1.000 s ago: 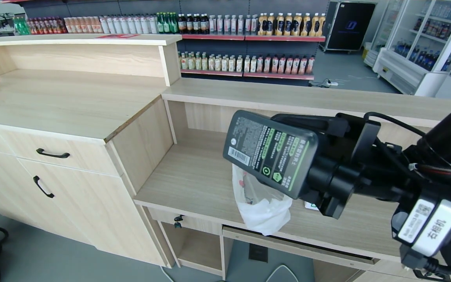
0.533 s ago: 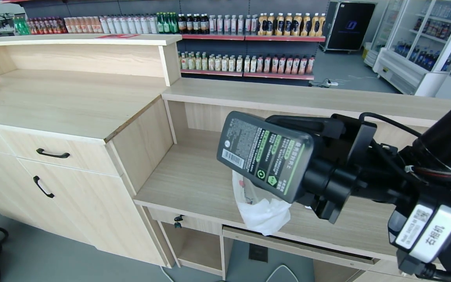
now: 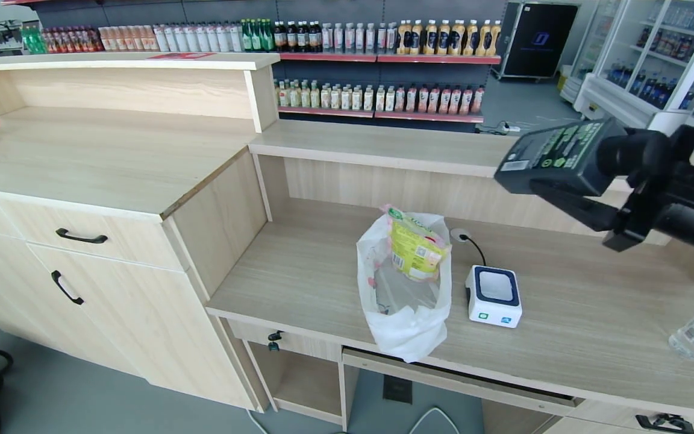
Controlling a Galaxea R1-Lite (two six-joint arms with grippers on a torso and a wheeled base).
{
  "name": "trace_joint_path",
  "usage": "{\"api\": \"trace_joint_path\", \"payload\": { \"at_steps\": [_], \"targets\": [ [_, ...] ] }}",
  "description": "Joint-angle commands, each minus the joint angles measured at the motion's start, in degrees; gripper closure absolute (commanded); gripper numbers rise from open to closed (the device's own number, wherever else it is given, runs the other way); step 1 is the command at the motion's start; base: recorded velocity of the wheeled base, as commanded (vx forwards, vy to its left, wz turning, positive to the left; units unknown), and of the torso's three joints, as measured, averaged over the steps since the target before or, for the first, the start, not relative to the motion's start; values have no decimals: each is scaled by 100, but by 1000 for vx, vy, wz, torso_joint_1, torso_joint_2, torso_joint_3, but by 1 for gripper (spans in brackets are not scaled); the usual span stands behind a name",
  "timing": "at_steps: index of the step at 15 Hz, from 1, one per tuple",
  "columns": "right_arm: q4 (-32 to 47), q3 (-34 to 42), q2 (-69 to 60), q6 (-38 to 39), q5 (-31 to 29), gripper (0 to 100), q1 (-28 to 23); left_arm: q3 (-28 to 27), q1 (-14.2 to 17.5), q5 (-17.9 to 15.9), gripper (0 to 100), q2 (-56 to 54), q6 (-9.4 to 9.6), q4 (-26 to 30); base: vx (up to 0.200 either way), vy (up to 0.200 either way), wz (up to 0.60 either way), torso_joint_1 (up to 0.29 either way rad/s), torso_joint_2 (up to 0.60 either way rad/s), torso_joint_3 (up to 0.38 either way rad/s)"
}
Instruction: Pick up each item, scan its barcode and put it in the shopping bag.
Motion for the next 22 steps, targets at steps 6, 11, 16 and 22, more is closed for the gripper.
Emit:
{"api": "trace_joint_path", "payload": {
  "at_steps": [6, 11, 16, 22],
  "targets": [
    [2555, 823, -1301, 3248, -559, 100, -3602, 0, 0, -2, 0, 6, -3, 0, 0, 0, 0, 0, 0, 0],
    [2863, 779, -879, 3213, -1491, 100, -3602, 0, 0, -2, 0, 6, -3, 0, 0, 0, 0, 0, 0, 0],
    [4304, -311, -396, 3907, -2581, 100, -2679, 0, 0, -2, 0, 6, -3, 0, 0, 0, 600, 3, 3, 1],
    [5710, -1594, 676, 4935, -3416, 100, -1906, 0, 0, -2, 0, 6, -3, 0, 0, 0, 600, 2, 3, 1]
  ]
}}
